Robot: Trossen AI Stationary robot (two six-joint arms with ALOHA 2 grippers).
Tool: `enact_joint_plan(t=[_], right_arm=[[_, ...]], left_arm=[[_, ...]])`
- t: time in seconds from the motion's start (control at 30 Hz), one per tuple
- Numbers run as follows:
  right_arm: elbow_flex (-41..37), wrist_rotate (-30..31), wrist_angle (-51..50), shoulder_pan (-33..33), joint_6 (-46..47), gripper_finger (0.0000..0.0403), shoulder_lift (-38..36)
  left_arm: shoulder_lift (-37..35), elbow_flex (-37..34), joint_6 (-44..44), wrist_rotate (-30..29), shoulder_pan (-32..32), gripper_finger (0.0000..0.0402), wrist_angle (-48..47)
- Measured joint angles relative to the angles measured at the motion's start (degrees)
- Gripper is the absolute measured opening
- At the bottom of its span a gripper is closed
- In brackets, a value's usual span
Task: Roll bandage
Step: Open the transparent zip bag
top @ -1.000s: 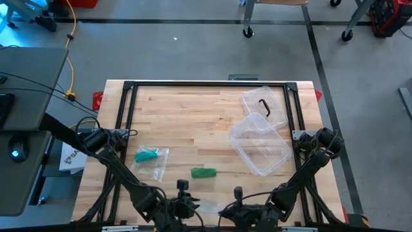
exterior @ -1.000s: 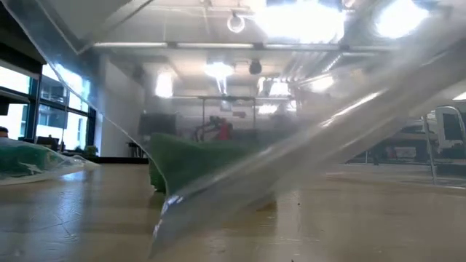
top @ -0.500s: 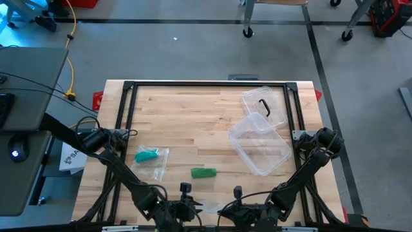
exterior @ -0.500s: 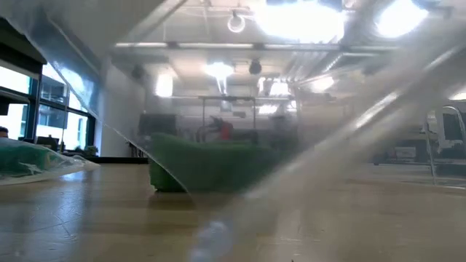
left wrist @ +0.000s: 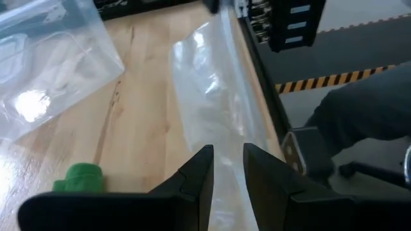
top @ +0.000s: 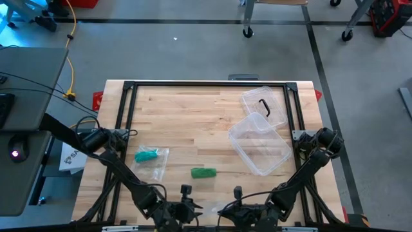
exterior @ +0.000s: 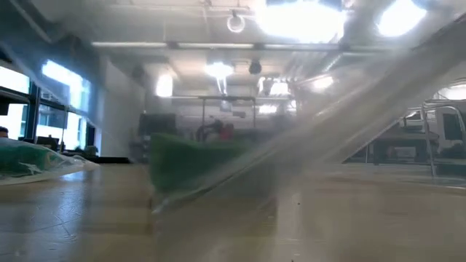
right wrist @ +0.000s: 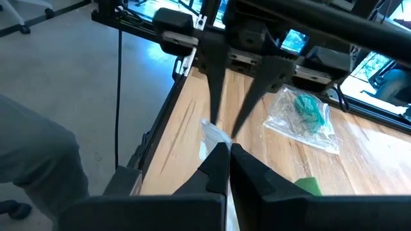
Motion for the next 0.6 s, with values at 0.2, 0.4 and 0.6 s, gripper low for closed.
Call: enact_joint_plan(t=[0.2, 0.4, 0.6], right_arm=[[0.0, 0.0, -0.17, 0.0, 0.2, 0.0, 0.01], [0.0, -0.02, -0.6, -0.01, 0.5, 0.0, 0.02], [0.0, -0.03, -0.57, -0.02, 0.5, 0.0, 0.02]], left_arm=[[-0.11, 0.0, 0.29, 0.15, -0.27, 0.0078, -0.29], [-1.75, 0.0, 0.24, -1.89, -0.83, 0.0078, -1.68], [-1.91, 0.0, 0.04, -1.67, -0.72, 0.0078, -0.31]])
